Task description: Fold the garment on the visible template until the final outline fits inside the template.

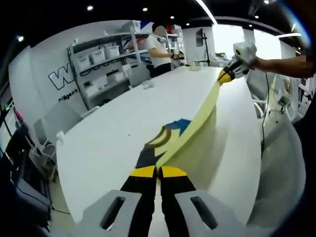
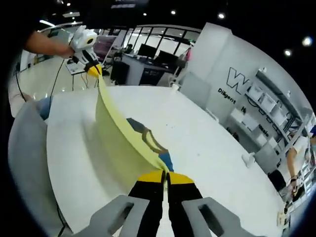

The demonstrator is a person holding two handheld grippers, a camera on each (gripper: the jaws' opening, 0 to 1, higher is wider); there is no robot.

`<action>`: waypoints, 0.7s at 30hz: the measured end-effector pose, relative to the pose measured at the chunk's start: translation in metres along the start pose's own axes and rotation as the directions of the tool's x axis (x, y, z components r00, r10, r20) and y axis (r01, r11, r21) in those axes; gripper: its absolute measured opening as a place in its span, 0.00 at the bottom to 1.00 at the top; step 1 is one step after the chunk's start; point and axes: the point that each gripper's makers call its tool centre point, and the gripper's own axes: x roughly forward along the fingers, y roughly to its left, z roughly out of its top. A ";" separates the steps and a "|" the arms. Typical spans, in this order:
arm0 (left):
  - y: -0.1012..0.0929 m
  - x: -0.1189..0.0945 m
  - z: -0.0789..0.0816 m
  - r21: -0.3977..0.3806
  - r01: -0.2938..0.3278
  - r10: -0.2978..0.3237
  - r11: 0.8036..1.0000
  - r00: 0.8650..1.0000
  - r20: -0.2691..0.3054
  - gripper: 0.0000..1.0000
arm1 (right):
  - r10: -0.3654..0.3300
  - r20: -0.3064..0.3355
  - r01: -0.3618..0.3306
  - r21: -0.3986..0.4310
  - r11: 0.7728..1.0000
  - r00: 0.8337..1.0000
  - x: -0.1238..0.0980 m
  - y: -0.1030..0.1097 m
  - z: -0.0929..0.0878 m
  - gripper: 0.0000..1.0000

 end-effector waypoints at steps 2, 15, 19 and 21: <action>0.005 0.002 0.001 -0.007 -0.010 0.010 1.000 1.000 -0.003 0.01 | 0.000 0.005 0.000 0.008 1.000 1.000 0.003 -0.003 0.002 0.00; 0.022 0.016 0.007 -0.039 -0.047 0.046 0.998 0.999 -0.017 0.01 | 0.005 0.004 -0.005 0.060 0.998 1.000 0.026 -0.021 0.011 0.00; 0.029 0.018 0.010 -0.050 -0.055 0.054 0.997 0.998 -0.016 0.01 | 0.006 -0.001 -0.006 0.057 0.998 1.000 0.033 -0.024 0.013 0.00; 0.033 0.020 0.011 -0.056 -0.057 0.057 0.997 0.998 -0.015 0.01 | 0.005 -0.007 -0.005 0.051 0.999 1.000 0.037 -0.026 0.014 0.00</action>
